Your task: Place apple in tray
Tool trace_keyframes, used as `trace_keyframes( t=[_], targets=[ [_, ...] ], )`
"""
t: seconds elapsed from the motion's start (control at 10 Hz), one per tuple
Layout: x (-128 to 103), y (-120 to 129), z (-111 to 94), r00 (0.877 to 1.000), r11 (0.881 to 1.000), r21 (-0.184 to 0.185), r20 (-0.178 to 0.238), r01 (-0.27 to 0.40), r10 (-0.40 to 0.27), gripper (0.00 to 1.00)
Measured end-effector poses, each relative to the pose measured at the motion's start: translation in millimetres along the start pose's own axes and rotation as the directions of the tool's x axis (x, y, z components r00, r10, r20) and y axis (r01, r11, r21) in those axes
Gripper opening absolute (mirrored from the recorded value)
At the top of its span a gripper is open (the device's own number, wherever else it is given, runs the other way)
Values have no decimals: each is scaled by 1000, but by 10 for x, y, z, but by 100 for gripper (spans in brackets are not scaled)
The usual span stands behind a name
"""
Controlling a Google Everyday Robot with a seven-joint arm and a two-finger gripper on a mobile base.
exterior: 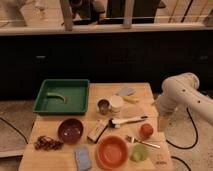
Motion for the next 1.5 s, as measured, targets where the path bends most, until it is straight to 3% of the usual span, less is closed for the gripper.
trace_keyframes(
  t=[0.3, 0.8, 1.0, 1.5],
  targets=[
    [-66, 35, 258, 999, 998, -11, 2, 54, -54, 80],
    [-124, 104, 394, 995, 995, -29, 27, 93, -92, 80],
    [-139, 155, 587, 992, 992, -35, 40, 119, -118, 80],
    [-148, 204, 717, 985, 986, -40, 62, 163, -160, 80]
  ],
)
